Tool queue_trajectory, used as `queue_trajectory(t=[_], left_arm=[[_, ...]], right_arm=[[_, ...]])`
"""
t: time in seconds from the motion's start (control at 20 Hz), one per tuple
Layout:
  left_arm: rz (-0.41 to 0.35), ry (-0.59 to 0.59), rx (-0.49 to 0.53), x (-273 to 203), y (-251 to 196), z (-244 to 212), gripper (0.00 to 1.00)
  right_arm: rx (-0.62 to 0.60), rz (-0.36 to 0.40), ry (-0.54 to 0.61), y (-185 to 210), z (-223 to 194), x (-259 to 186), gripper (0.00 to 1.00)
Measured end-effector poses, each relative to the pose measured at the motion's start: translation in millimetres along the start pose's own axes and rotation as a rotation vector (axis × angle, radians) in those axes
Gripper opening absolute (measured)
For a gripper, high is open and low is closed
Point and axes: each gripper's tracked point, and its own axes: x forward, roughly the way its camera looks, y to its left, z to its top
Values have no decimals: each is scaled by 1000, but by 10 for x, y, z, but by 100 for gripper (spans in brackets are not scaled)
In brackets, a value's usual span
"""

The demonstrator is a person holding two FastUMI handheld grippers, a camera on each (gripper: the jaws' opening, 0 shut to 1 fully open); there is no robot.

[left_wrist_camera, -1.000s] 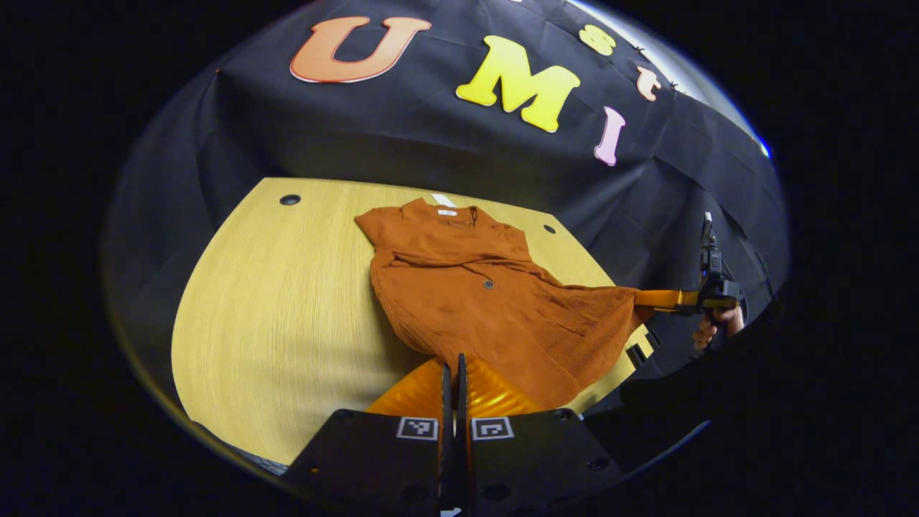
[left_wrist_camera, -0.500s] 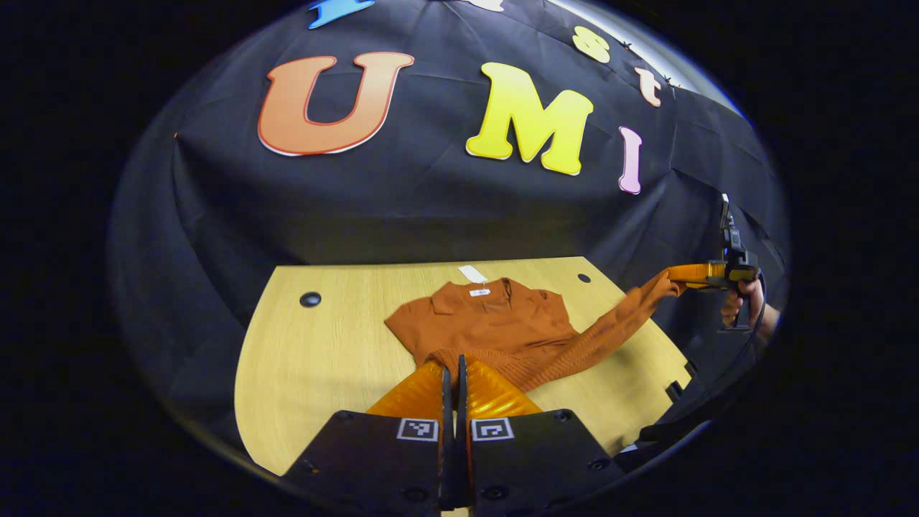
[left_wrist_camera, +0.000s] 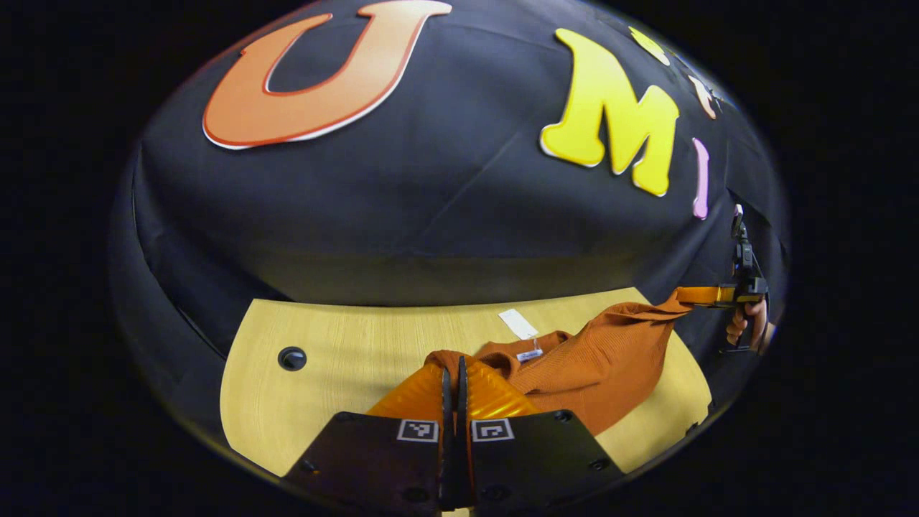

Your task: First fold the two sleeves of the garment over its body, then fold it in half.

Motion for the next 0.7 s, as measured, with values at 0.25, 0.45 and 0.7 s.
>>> queue_trajectory(t=[0.25, 0.45, 0.7], left_arm=[[78, 54, -40, 655, 94, -306, 3], [146, -8, -113, 923, 60, -329, 5], [193, 38, -106, 1104, 256, -552, 7]], right_arm=[[35, -83, 58, -500, -378, 864, 0], [-2, -118, 52, -596, -518, 1223, 0], [-28, -139, 55, -623, -577, 1337, 0]])
